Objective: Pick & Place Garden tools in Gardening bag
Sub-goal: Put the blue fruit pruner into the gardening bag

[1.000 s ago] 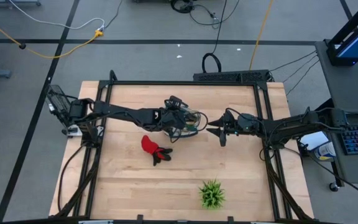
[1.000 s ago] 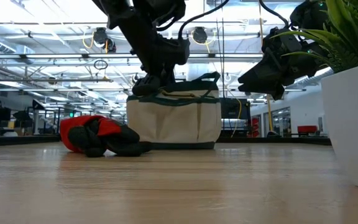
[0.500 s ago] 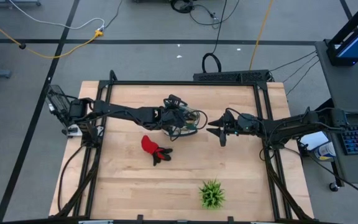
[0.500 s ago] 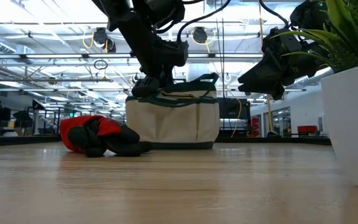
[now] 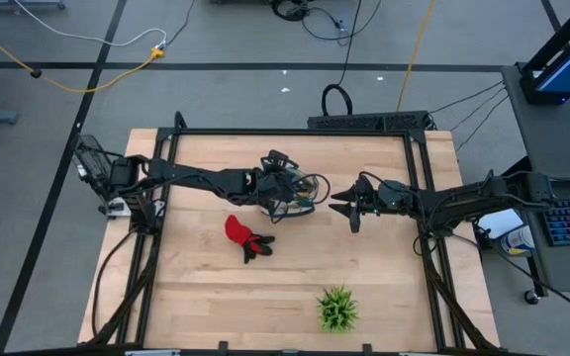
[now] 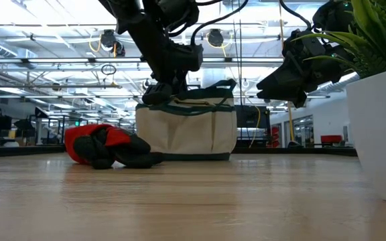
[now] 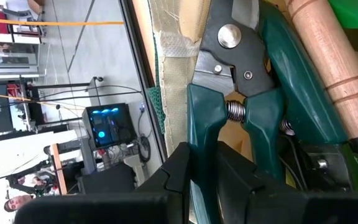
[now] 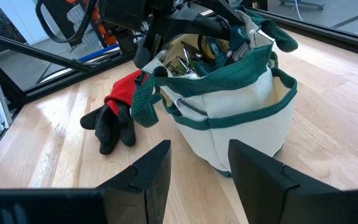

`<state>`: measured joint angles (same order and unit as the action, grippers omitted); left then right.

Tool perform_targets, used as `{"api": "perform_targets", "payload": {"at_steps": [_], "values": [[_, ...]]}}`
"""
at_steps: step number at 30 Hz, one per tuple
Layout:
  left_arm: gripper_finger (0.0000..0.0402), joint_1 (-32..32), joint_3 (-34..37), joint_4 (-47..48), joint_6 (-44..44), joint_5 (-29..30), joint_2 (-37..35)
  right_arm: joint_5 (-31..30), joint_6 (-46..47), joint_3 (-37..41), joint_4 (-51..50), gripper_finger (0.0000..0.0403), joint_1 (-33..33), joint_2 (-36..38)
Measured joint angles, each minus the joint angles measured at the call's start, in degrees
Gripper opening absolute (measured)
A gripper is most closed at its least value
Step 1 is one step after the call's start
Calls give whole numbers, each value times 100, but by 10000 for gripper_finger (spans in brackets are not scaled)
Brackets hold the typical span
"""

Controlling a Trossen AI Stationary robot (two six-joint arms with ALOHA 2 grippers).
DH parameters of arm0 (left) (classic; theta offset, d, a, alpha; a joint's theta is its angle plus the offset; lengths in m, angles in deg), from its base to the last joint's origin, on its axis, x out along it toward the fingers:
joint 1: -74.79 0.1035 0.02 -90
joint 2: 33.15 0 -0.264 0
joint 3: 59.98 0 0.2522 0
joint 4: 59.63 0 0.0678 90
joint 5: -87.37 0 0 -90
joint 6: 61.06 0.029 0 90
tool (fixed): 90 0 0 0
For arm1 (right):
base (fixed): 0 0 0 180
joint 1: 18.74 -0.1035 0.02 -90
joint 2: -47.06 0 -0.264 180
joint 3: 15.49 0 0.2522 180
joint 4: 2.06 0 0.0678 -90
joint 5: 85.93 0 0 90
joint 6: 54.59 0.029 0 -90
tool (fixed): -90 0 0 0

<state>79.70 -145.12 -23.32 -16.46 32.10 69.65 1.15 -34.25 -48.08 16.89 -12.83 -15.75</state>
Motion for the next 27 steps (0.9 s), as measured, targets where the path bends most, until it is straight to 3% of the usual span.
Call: {"api": "perform_targets", "payload": {"at_steps": [15,27], "values": [[51,2,-2,191,43,-32,0,0,0,0,2,157,-2,0],[51,159,-2,201,8,-418,-2,0,0,0,2,157,-2,1]]}}
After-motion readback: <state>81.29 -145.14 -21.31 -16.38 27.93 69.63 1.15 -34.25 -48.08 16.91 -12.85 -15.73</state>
